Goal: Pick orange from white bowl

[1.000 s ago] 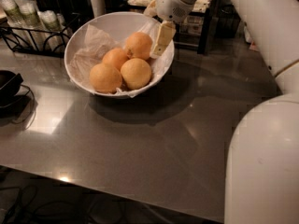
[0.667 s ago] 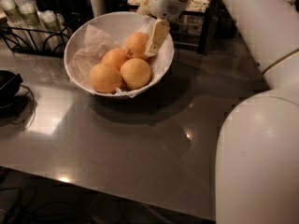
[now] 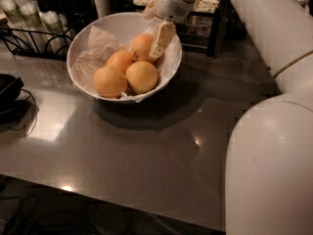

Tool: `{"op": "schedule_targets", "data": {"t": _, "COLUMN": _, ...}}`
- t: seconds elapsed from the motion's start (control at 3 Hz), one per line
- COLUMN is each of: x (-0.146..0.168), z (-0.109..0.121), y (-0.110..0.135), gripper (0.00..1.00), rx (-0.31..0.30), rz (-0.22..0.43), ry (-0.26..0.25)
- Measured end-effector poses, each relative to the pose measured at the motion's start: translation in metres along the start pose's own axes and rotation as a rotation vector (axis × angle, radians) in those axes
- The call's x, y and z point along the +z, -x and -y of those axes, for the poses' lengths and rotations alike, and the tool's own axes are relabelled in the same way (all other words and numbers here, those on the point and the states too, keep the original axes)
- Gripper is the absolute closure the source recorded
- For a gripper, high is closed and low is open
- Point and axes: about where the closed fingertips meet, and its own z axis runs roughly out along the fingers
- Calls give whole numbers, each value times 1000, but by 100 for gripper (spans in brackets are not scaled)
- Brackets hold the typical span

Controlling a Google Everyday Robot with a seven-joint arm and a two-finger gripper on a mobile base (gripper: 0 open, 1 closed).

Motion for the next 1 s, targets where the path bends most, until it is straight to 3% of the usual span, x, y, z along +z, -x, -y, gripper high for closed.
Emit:
{"op": "schedule_targets", "data": {"t": 0.67, "x": 14, "z": 2, "y": 0, "gripper": 27, "rx": -46, "rz": 39, "ry": 34}}
{"op": "schedule_targets", "data": {"t": 1.0, "x": 20, "z": -1, "y": -7, "gripper": 29, "rx": -31, "rz": 63, "ry": 57}}
